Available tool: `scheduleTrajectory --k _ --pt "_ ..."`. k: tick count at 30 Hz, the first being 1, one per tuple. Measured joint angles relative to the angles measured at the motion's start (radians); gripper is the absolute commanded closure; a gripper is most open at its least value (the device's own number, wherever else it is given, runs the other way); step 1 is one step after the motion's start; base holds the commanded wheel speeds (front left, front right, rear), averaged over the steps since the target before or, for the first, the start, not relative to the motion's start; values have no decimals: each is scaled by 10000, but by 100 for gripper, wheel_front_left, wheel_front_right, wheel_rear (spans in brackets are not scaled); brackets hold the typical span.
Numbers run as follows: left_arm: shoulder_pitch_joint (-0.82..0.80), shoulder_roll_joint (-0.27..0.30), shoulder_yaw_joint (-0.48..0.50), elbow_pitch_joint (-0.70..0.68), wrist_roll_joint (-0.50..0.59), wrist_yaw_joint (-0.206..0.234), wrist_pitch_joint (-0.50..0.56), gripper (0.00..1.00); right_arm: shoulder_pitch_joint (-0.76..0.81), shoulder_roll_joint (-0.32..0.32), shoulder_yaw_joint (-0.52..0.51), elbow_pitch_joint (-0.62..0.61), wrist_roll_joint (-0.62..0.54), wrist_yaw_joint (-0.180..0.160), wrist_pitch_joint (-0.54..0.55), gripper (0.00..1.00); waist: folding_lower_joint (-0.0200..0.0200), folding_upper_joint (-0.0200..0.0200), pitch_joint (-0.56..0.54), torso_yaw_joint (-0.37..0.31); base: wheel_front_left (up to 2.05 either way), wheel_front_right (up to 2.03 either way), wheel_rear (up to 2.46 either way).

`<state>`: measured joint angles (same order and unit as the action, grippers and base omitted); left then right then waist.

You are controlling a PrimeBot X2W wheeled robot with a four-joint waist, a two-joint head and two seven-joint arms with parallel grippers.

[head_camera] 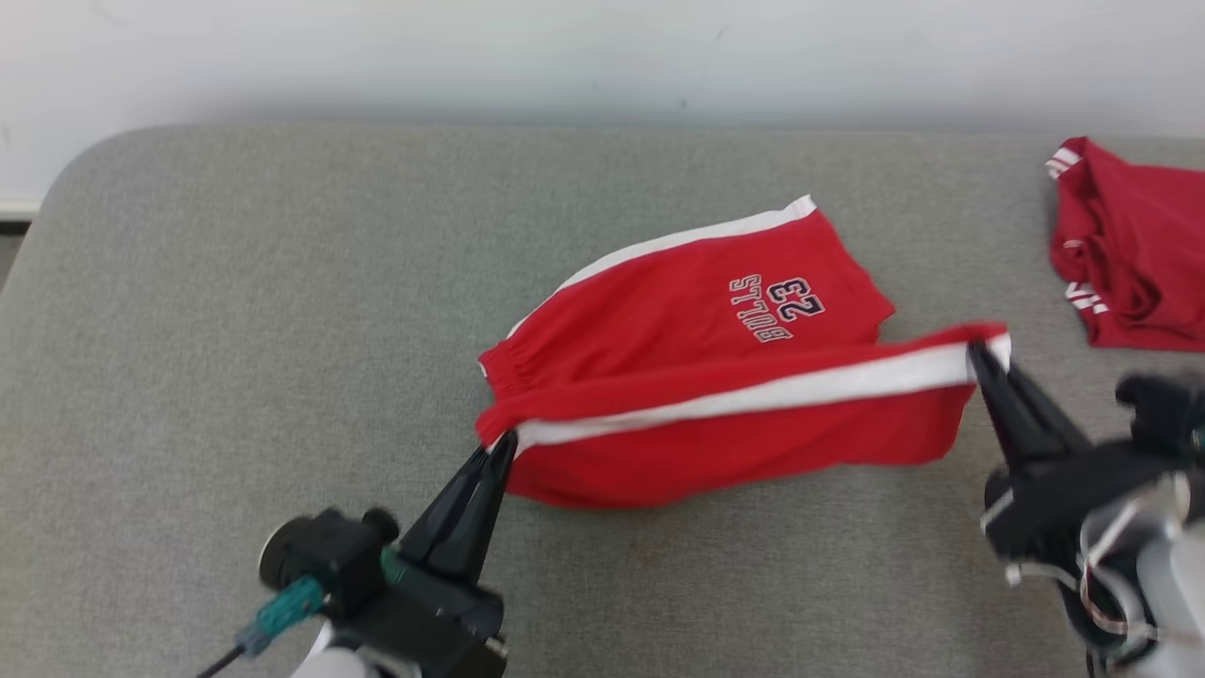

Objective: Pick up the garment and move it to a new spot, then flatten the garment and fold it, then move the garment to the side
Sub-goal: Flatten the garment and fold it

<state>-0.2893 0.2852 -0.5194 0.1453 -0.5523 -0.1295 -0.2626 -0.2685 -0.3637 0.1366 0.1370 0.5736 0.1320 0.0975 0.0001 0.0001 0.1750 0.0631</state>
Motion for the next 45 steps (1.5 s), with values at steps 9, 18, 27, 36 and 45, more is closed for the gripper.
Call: scheduleTrajectory --k 9,18,27,36,45 --pt "-1925 -631 -395 1246 -407 -15 0 100 -3101 -399 648 2420 -234 0 77 100 1 0 835 451 0 0 0" --pt "-3547 -1112 -675 2665 -491 -15 0 100 -5707 -316 1398 5072 -577 0 -209 100 2 1 1674 911 0 0 0" --pt "-4236 -1473 -853 3325 -481 -15 0 100 -7217 58 1862 7120 -744 0 -823 100 2 1 2191 1271 0 0 0" --pt "-4185 -1661 -290 3267 63 -15 0 0 -7723 251 2591 8495 -777 0 -1442 0 0 1 2126 1330 0 0 0" --pt "-2454 -1659 1569 2130 1524 169 0 0 -6823 -173 3438 8636 54 0 -1948 0 -2 0 1405 1170 0 0 0"
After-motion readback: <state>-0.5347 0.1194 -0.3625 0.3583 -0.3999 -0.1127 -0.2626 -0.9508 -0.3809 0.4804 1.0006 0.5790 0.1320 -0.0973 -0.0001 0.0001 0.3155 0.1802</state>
